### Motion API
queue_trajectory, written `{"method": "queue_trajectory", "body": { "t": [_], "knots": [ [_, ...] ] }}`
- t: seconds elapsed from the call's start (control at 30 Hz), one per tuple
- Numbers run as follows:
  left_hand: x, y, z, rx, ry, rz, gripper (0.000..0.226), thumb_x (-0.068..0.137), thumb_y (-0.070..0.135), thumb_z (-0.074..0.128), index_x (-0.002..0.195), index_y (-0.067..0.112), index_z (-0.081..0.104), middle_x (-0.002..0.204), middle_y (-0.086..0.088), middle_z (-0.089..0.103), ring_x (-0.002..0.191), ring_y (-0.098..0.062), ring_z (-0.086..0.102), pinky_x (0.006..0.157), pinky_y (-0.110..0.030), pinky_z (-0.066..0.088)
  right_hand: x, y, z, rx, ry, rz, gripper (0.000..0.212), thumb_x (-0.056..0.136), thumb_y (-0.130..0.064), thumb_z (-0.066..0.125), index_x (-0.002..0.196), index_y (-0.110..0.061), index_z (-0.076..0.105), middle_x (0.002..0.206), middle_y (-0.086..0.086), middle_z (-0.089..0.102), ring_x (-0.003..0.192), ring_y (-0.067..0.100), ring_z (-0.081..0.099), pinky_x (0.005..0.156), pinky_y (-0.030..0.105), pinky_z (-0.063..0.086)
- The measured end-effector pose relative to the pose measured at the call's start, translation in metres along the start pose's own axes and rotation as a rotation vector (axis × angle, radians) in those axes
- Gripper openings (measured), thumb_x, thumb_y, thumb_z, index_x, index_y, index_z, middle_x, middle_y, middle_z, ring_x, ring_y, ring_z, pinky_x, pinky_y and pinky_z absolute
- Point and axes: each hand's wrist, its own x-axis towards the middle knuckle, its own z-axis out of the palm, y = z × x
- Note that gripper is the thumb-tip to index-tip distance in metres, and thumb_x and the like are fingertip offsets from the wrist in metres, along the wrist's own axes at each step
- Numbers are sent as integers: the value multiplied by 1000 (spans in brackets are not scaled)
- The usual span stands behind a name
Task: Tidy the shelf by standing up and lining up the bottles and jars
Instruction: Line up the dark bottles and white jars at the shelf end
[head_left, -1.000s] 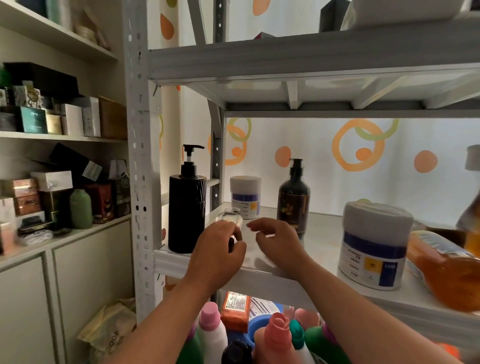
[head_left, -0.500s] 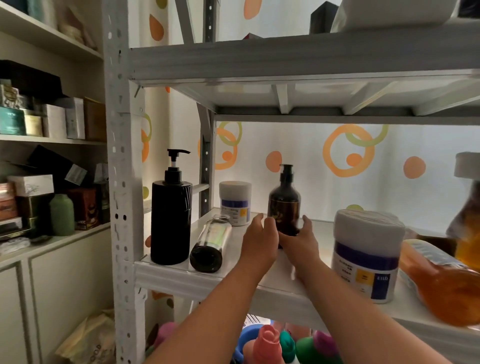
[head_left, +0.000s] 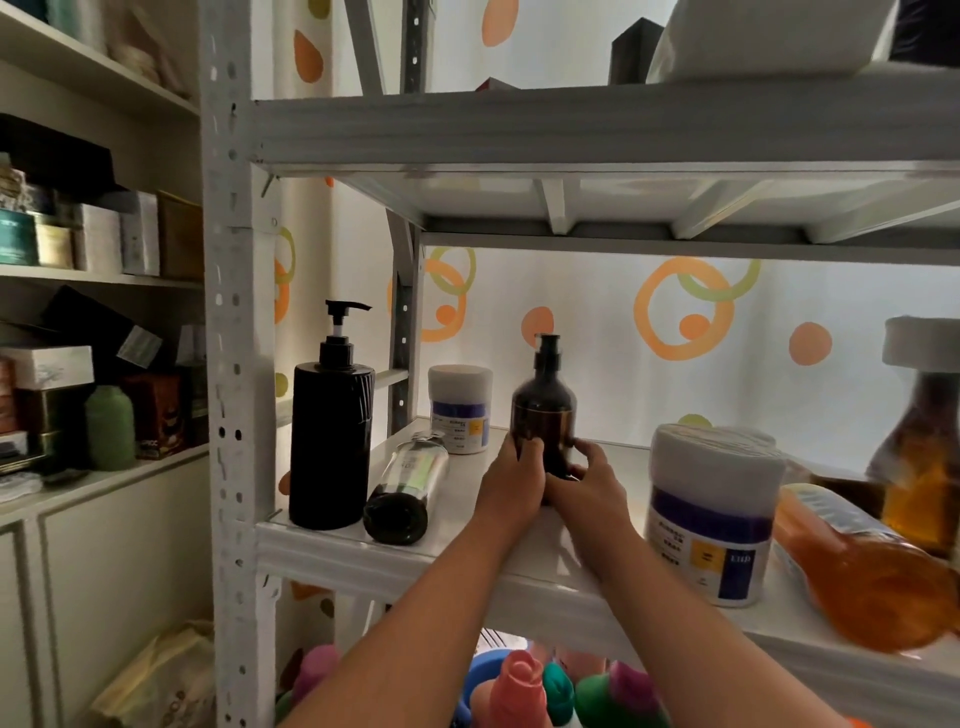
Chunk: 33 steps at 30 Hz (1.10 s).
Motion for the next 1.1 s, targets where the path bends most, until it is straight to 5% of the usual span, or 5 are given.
{"method": "queue_trajectory", "body": {
  "t": [0.37,0.47,0.6,0.87,1.1],
  "knots": [
    [-43,1,-31,50,121,12,37,100,31,28,122,16,54,114,-13,62,94,-23,52,79,-31,36,-30,-7,-9,-28,-165,-45,55,83,0,52,129,-27,47,111,6,67,85,14,63,59,19,43],
    [-53,3,-37,36,122,-9,38,99,32,30,123,15,54,114,-12,61,102,-25,56,81,-32,38,-39,-12,-11,-68,-156,-56,52,82,0,52,128,-25,49,107,6,67,90,19,61,64,21,46],
    [-62,6,-46,14,130,-39,36,98,31,31,118,13,56,110,-10,60,98,-24,54,81,-32,37,-47,-15,-9,-109,-127,-46,47,80,-6,56,122,-26,53,104,7,70,102,24,62,96,42,49],
    [-77,8,-59,103,153,-8,28,100,27,29,98,17,54,94,-3,55,90,-21,53,70,-28,34,-58,-17,-3,-76,-135,-69,43,83,-8,57,123,-25,51,105,7,69,103,24,62,97,44,49],
    [-91,0,-52,107,207,62,28,99,26,31,113,17,54,93,-5,61,76,-11,52,57,-21,33,-59,-13,0,-69,-148,-96,46,82,-4,54,122,-25,51,96,2,66,103,24,64,97,44,50]
  ]
}}
